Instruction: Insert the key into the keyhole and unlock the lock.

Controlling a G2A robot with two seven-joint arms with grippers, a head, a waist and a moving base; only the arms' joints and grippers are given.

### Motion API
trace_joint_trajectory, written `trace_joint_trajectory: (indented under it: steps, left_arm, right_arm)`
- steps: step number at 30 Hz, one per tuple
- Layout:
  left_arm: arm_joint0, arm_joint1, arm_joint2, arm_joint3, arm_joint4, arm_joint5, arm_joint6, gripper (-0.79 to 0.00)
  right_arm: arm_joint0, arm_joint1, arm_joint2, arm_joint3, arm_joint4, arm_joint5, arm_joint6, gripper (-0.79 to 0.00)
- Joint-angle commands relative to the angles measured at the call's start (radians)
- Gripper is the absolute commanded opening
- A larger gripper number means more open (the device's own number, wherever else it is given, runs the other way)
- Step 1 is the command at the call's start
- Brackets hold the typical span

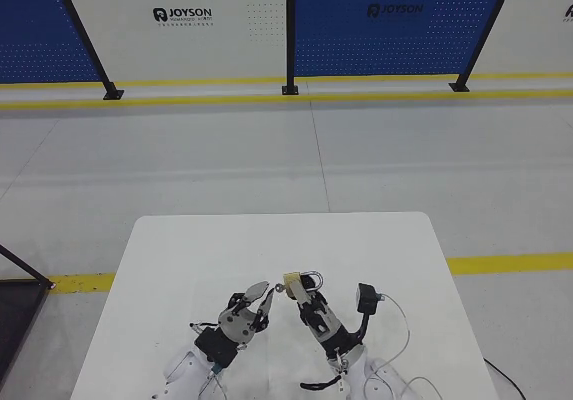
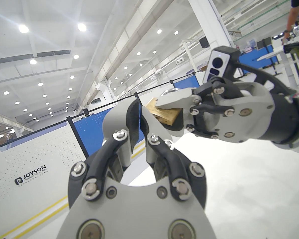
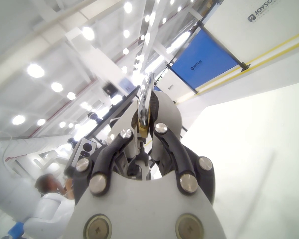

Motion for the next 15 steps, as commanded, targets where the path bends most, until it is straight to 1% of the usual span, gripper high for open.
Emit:
trace_joint_trajectory:
  steps: [1,3,5,8,11,13,15]
  left_arm:
    - [0.004,0.002,-0.008,-0.008,-0.03,-0.007,0.007,0.0]
    - [0.012,0.003,-0.013,-0.013,-0.075,-0.043,0.009,0.0]
    - [0.016,0.007,-0.031,-0.017,-0.093,-0.052,0.011,0.0]
    - [0.029,0.011,-0.053,-0.028,-0.145,-0.096,0.02,0.0]
    - [0.05,0.016,-0.071,-0.045,-0.241,-0.189,0.019,0.0]
    - [0.06,0.022,-0.096,-0.051,-0.267,-0.222,-0.003,0.0]
    - [0.072,0.026,-0.122,-0.057,-0.305,-0.256,-0.023,0.0]
  right_arm:
    - [0.0,0.001,0.005,0.0,0.004,-0.003,0.0,-0.785]
    - [-0.001,0.002,0.011,0.0,0.01,-0.007,0.001,-0.785]
    - [-0.003,0.003,0.018,-0.002,0.013,-0.01,0.001,-0.785]
    - [-0.008,0.005,0.031,-0.005,0.017,-0.019,0.002,-0.785]
    - [-0.012,0.008,0.044,-0.008,0.018,-0.031,0.006,-0.785]
    - [-0.014,0.012,0.054,-0.004,0.01,-0.028,0.024,-0.785]
    - [-0.015,0.016,0.062,-0.004,0.001,-0.01,0.072,-0.785]
